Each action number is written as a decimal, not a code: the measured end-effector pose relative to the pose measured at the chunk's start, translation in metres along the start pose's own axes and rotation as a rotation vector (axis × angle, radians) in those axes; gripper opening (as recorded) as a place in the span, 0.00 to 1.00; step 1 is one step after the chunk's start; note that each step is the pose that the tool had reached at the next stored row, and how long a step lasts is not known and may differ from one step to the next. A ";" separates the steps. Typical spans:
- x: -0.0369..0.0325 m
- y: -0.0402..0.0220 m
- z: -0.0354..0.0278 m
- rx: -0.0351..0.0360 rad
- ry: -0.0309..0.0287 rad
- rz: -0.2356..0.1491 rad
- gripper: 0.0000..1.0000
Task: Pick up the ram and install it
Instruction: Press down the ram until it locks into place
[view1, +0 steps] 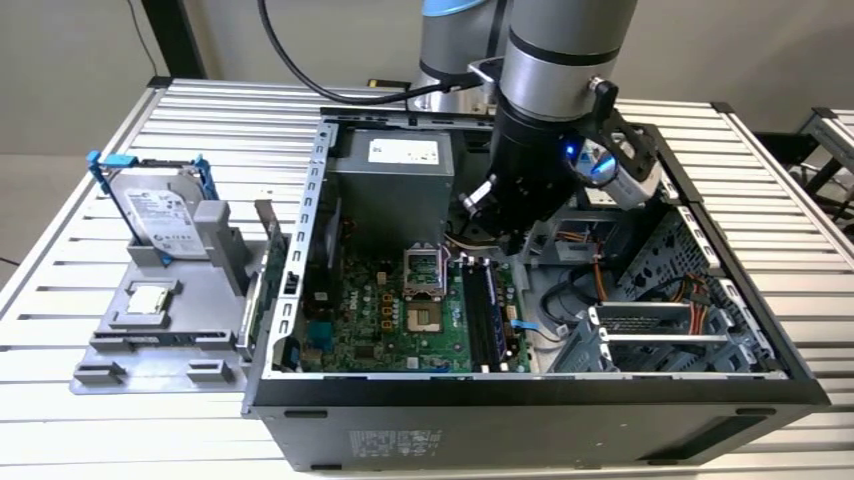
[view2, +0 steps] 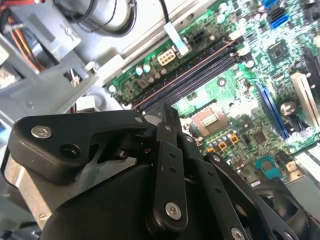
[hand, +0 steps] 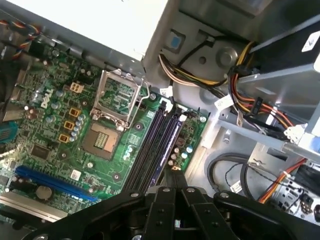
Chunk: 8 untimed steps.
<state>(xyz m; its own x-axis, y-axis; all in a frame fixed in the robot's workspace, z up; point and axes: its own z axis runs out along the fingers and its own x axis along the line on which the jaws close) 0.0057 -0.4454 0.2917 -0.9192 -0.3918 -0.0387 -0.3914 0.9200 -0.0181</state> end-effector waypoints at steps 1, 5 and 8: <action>0.0000 0.0000 0.0000 -0.0047 0.0016 -0.009 0.00; 0.0000 0.0000 0.0000 -0.0076 0.0008 -0.079 0.00; 0.0000 0.0000 0.0002 -0.0096 -0.0001 -0.132 0.00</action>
<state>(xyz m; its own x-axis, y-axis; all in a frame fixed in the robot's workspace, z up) 0.0057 -0.4454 0.2915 -0.8595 -0.5098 -0.0367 -0.5097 0.8603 -0.0135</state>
